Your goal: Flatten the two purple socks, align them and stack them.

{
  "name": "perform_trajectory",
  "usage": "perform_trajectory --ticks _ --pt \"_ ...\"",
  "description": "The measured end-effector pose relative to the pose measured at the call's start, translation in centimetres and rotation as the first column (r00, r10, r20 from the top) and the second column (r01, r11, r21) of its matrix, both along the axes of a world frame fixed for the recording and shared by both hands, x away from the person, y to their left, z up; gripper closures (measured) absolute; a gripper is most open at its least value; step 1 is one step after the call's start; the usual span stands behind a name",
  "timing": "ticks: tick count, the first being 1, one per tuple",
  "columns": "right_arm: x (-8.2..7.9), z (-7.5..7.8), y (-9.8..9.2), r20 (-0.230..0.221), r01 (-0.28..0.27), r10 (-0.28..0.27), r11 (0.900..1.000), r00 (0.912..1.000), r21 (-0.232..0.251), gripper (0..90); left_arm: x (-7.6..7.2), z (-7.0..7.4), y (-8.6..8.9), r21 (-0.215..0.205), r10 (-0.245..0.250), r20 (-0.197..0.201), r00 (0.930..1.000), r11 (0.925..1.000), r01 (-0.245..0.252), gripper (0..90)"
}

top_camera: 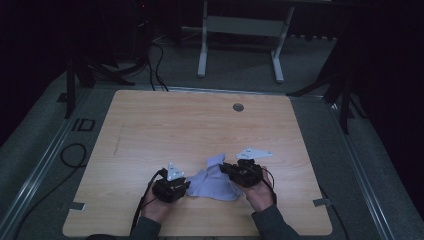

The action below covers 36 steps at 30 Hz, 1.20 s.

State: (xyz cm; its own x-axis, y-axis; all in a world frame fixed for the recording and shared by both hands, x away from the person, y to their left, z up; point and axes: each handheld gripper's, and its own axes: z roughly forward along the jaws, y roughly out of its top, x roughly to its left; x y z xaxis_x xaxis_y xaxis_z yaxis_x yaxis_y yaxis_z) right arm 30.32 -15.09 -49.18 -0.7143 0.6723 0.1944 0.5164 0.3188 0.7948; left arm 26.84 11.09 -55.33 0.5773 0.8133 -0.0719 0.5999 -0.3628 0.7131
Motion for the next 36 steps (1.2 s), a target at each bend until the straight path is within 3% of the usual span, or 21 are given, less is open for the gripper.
perform_trajectory --ticks 6,11,25,28,32,36 --pt "0.0 -1.1 0.7 -0.026 -0.009 0.009 1.0 0.9996 -0.007 85.4 -0.1 1.3 0.6 -0.069 -0.004 0.025 0.9997 0.9976 0.005 72.7" --pt "0.0 -1.8 1.2 -0.039 -0.021 0.021 1.0 0.999 -0.011 85.5 -0.5 2.3 0.3 -0.113 -0.048 0.039 0.9981 0.9922 0.052 71.7" --pt "-0.3 -2.4 2.0 -0.038 -0.054 0.053 0.998 0.9979 -0.019 85.6 0.0 2.4 -2.8 -0.104 -0.151 0.042 0.9876 0.9824 0.155 70.1" --pt "-0.3 -2.5 2.0 -0.037 -0.059 0.058 0.998 0.9976 -0.021 85.5 0.2 2.2 -3.1 -0.097 -0.14 0.039 0.9893 0.9848 0.144 73.5" --pt "-0.3 -2.6 2.0 -0.041 -0.064 0.063 0.998 0.9971 -0.025 85.4 0.2 2.3 -3.0 -0.093 -0.125 0.046 0.9911 0.9873 0.129 87.5" --pt "-0.4 -2.7 2.0 -0.047 -0.07 0.069 0.997 0.9965 -0.027 83.8 0.1 2.6 -2.9 -0.086 -0.13 0.058 0.9898 0.9872 0.135 88.4"
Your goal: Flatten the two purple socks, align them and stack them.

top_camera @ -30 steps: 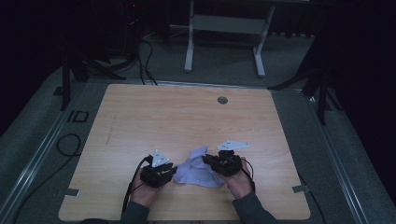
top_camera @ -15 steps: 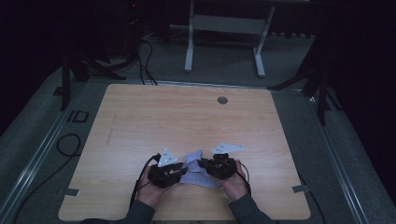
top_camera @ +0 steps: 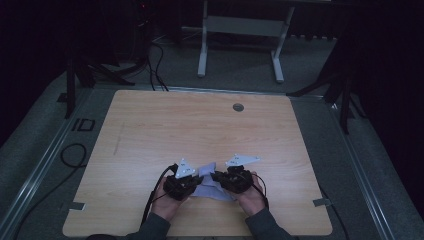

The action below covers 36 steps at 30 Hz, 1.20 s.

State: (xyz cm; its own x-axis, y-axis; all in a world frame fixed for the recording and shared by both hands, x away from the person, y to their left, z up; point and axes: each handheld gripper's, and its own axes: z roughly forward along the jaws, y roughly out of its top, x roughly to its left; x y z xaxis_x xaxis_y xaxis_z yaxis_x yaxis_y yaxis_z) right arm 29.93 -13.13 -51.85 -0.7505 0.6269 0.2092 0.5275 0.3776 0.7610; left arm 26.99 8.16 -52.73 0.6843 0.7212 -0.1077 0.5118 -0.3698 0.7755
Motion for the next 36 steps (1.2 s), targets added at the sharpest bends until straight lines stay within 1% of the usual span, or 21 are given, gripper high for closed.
perform_trajectory --ticks 4,7,9,11,13,16,17,20,23,25,30,32,36 --pt "-0.1 0.2 -0.2 -0.002 -0.014 0.014 1.0 0.9999 0.013 75.6 -0.1 0.1 0.0 -0.002 0.003 0.006 1.0 1.0 -0.003 88.6" --pt "-0.2 0.5 -0.7 0.003 -0.017 0.017 0.999 0.9998 0.033 70.7 0.0 0.2 0.1 0.002 0.006 0.009 0.9999 1.0 -0.006 88.6" --pt "-0.4 0.9 -1.2 0.01 -0.013 0.012 0.999 0.9999 0.046 69.4 0.0 0.1 0.1 -0.002 0.011 0.01 0.9999 0.9999 -0.011 88.6" --pt "-0.6 1.3 -1.8 0.019 -0.007 0.005 0.998 0.9998 0.061 68.4 0.0 0.1 0.2 0.004 0.012 0.008 0.9999 0.9999 -0.012 88.7" --pt "-0.8 1.7 -2.6 0.031 0.008 -0.01 0.997 0.9995 0.076 68.1 0.1 0.0 0.3 0.002 0.017 0.006 0.9998 0.9999 -0.017 88.7" --pt "-1.0 1.8 -3.8 0.039 0.03 -0.033 0.997 0.9987 0.072 68.3 0.1 0.0 0.4 0.001 0.022 0.008 0.9997 0.9998 -0.022 88.6" --pt "-1.0 1.7 -4.1 0.034 0.042 -0.044 0.997 0.9984 0.063 68.5 0.1 0.0 0.4 0.002 0.022 0.008 0.9997 0.9998 -0.022 88.7" --pt "-1.1 0.8 -4.8 0.032 0.075 -0.074 0.997 0.9967 -0.01 69.4 0.1 0.0 0.5 0.003 0.024 0.008 0.9997 0.9997 -0.024 88.7" --pt "-1.3 -0.4 -5.1 0.026 0.087 -0.085 0.994 0.996 -0.073 70.4 0.2 0.0 0.6 0.008 0.027 0.009 0.9996 0.9996 -0.027 88.6" --pt "-1.5 -1.1 -5.0 0.023 0.089 -0.087 0.99 0.996 -0.105 71.0 0.2 0.0 0.6 0.006 0.03 0.006 0.9995 0.9995 -0.03 88.6" --pt "-1.6 -2.0 -4.7 0.023 0.085 -0.083 0.984 0.9963 -0.156 75.8 0.2 -0.1 0.8 0.009 0.033 0.006 0.9994 0.9994 -0.033 88.6" --pt "-1.6 -2.3 -4.6 0.026 0.092 -0.088 0.979 0.9958 -0.181 77.2 0.2 0.0 0.8 0.01 0.034 0.005 0.9994 0.9994 -0.034 88.6" --pt "-1.6 -2.8 -4.6 0.022 0.095 -0.093 0.974 0.9954 -0.206 77.6 0.2 -0.2 1.1 0.013 0.039 -0.002 0.9992 0.9992 -0.039 88.5"
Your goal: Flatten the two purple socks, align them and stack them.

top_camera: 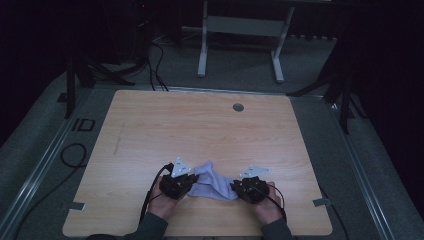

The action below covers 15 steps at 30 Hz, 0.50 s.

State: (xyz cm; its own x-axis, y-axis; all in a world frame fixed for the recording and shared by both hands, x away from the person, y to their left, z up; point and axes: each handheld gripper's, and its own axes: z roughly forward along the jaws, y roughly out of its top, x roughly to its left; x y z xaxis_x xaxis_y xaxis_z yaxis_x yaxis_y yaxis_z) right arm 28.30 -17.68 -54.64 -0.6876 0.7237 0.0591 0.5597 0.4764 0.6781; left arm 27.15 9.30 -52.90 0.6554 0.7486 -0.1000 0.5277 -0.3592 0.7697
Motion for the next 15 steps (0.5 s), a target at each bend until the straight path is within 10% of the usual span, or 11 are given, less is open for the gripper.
perform_trajectory --ticks 15 --pt "0.17 -0.62 -0.33 -0.023 0.006 -0.005 1.0 0.9997 0.023 77.7 -0.14 -0.33 0.8 0.002 0.019 -0.018 0.9997 0.9998 -0.019 88.6"
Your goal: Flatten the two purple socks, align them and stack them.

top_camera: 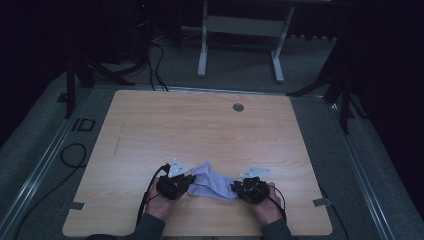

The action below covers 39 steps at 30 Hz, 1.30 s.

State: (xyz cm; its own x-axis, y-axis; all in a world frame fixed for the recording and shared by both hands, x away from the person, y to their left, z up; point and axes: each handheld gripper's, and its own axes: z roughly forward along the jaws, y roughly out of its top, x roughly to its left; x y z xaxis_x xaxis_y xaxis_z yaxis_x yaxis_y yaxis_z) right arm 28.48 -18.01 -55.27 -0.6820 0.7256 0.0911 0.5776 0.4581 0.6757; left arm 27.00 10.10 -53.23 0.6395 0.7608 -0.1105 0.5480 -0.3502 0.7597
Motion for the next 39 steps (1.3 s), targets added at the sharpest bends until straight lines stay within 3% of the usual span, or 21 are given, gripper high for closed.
perform_trajectory --ticks 18,30,34,39 --pt "-0.1 -0.2 -0.1 0.006 0.006 -0.006 1.0 1.0 0.017 77.8 -0.5 -0.6 1.2 0.004 0.015 -0.033 0.9994 0.9999 -0.015 88.6" --pt "-0.1 -0.2 -0.1 0.007 0.009 -0.009 1.0 0.9999 0.019 77.4 -0.8 -1.3 1.4 0.026 0.01 -0.085 0.9964 0.9996 -0.008 88.4" --pt "-0.2 -0.2 -0.1 0.015 0.02 -0.02 1.0 0.9997 0.015 72.8 -0.7 -1.9 1.5 0.042 0.016 -0.12 0.9926 0.999 -0.011 88.2" --pt "-0.3 -0.1 -0.2 0.03 0.021 -0.022 1.0 0.9993 0.007 66.4 -0.6 -2.1 1.5 0.056 0.02 -0.126 0.9919 0.9983 -0.013 87.8"
